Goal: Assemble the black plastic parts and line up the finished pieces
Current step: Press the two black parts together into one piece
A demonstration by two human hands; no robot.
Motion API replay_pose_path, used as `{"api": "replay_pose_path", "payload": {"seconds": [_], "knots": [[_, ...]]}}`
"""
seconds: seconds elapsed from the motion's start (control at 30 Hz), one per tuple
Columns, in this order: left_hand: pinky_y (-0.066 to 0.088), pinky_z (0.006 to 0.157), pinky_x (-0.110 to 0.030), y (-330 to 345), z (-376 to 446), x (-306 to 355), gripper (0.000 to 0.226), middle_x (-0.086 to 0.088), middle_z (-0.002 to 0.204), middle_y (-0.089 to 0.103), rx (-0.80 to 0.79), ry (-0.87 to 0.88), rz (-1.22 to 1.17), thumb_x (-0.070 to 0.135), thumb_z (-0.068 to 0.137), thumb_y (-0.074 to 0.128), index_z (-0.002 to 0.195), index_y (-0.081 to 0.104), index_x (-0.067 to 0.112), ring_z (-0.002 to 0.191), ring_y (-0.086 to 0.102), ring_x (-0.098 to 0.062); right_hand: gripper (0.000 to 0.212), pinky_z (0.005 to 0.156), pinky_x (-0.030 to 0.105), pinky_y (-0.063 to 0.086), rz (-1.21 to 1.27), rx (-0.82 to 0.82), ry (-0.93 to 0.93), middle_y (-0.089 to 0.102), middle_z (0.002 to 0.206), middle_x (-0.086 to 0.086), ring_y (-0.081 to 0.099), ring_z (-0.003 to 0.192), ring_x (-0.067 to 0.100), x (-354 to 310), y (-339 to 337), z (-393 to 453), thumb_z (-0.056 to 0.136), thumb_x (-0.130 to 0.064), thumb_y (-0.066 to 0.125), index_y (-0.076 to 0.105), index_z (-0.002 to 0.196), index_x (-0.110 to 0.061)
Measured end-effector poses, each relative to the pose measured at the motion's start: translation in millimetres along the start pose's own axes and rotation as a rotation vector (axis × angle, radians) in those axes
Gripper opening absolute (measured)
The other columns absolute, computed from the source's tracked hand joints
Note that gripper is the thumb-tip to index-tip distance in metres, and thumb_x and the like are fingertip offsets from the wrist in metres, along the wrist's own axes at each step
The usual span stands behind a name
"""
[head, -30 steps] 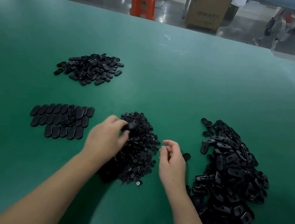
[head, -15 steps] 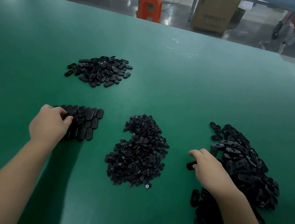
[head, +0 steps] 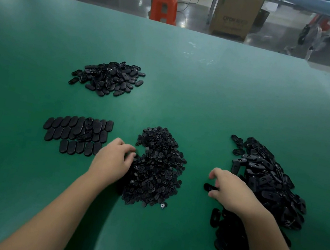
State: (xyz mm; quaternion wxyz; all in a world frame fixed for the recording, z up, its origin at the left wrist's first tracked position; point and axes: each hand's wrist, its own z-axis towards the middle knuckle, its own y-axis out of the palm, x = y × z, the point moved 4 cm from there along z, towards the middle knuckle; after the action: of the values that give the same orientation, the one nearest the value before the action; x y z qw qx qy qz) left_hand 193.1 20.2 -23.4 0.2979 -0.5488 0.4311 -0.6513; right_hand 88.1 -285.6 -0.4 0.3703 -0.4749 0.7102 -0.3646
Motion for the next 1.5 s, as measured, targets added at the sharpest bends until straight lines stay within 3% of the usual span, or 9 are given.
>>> {"api": "replay_pose_path", "payload": {"seconds": [0.2, 0.3, 0.4, 0.6, 0.73, 0.9, 1.0, 1.17, 1.5], "knots": [[0.039, 0.070, -0.026, 6.0, 3.2, -10.0, 0.026, 0.006, 0.098, 0.058, 0.013, -0.061, -0.186, 0.028, 0.103, 0.053, 0.117, 0.074, 0.022, 0.085, 0.054, -0.010, 0.023, 0.079, 0.031, 0.045, 0.090, 0.157, 0.014, 0.050, 0.097, -0.008, 0.054, 0.088, 0.015, -6.8, 7.5, 4.7, 0.099, -0.031, 0.065, 0.063, 0.119, -0.020], [0.039, 0.064, -0.019, 2.0, 5.0, -17.1, 0.021, 0.008, 0.093, 0.059, -0.034, -0.018, -0.225, 0.027, 0.102, 0.057, 0.114, 0.075, 0.027, 0.081, 0.056, -0.007, 0.004, 0.062, 0.026, 0.040, 0.390, 0.400, -0.029, 0.047, 0.081, -0.008, 0.049, 0.069, 0.009, -18.0, 7.0, -2.1, 0.094, -0.034, 0.071, 0.068, 0.094, -0.032], [0.037, 0.061, -0.018, 1.8, 6.3, -18.9, 0.019, 0.008, 0.087, 0.058, -0.038, 0.024, -0.212, 0.025, 0.098, 0.064, 0.112, 0.076, 0.029, 0.074, 0.054, -0.006, 0.018, 0.053, 0.021, 0.040, 0.793, 0.499, -0.090, 0.052, 0.060, -0.009, 0.044, 0.053, 0.004, -28.7, 16.4, -8.5, 0.093, -0.026, 0.072, 0.067, 0.084, -0.041], [0.051, 0.069, -0.033, 7.2, -3.4, -19.0, 0.021, 0.011, 0.086, 0.056, 0.078, 0.141, -0.192, 0.019, 0.095, 0.069, 0.111, 0.078, 0.027, 0.077, 0.057, -0.010, 0.028, 0.068, 0.032, 0.062, 1.408, 0.513, -0.017, 0.076, 0.091, 0.000, 0.074, 0.080, 0.019, -51.9, 46.3, -12.9, 0.105, -0.009, 0.047, 0.072, 0.100, -0.021], [0.051, 0.068, -0.034, 8.6, -4.5, -18.5, 0.022, 0.011, 0.085, 0.055, 0.097, 0.183, -0.176, 0.019, 0.094, 0.070, 0.112, 0.078, 0.028, 0.077, 0.057, -0.010, 0.021, 0.075, 0.033, 0.062, 1.390, 0.596, 0.032, 0.075, 0.097, 0.003, 0.075, 0.082, 0.016, -53.9, 54.9, -4.1, 0.103, -0.005, 0.054, 0.063, 0.108, -0.023], [0.050, 0.065, -0.033, 7.9, -5.2, -17.9, 0.020, 0.012, 0.085, 0.055, 0.100, 0.197, -0.181, 0.020, 0.092, 0.072, 0.109, 0.079, 0.028, 0.075, 0.056, -0.006, 0.051, 0.086, 0.022, 0.057, 1.375, 0.638, 0.068, 0.073, 0.104, -0.002, 0.075, 0.088, 0.006, -55.8, 62.0, 3.8, 0.103, -0.006, 0.054, 0.043, 0.150, -0.025], [0.047, 0.062, -0.029, 8.0, -3.9, -17.8, 0.016, 0.014, 0.083, 0.055, 0.100, 0.178, -0.195, 0.021, 0.092, 0.073, 0.104, 0.079, 0.030, 0.072, 0.056, -0.006, 0.037, 0.074, 0.008, 0.053, 1.301, 0.699, 0.072, 0.075, 0.101, -0.005, 0.075, 0.083, 0.001, -56.9, 64.7, 1.9, 0.102, -0.006, 0.056, 0.056, 0.133, -0.026], [0.050, 0.063, -0.029, 8.0, -2.9, -17.3, 0.014, 0.016, 0.086, 0.060, 0.074, 0.134, -0.233, 0.022, 0.090, 0.074, 0.093, 0.074, 0.035, 0.072, 0.058, -0.003, 0.019, 0.072, 0.023, 0.061, 1.332, 0.751, 0.054, 0.068, 0.102, -0.004, 0.076, 0.082, 0.007, -55.7, 63.0, -0.1, 0.103, -0.009, 0.054, 0.053, 0.103, -0.028], [0.046, 0.074, -0.020, 5.5, -5.6, -19.5, 0.016, 0.018, 0.090, 0.065, 0.101, 0.092, -0.307, 0.017, 0.090, 0.072, 0.085, 0.069, 0.031, 0.088, 0.060, 0.003, 0.034, 0.078, 0.022, 0.059, 1.332, 0.717, -0.017, 0.070, 0.097, 0.000, 0.073, 0.090, 0.010, -55.9, 67.6, 0.2, 0.097, -0.012, 0.067, 0.058, 0.117, -0.036]]}}
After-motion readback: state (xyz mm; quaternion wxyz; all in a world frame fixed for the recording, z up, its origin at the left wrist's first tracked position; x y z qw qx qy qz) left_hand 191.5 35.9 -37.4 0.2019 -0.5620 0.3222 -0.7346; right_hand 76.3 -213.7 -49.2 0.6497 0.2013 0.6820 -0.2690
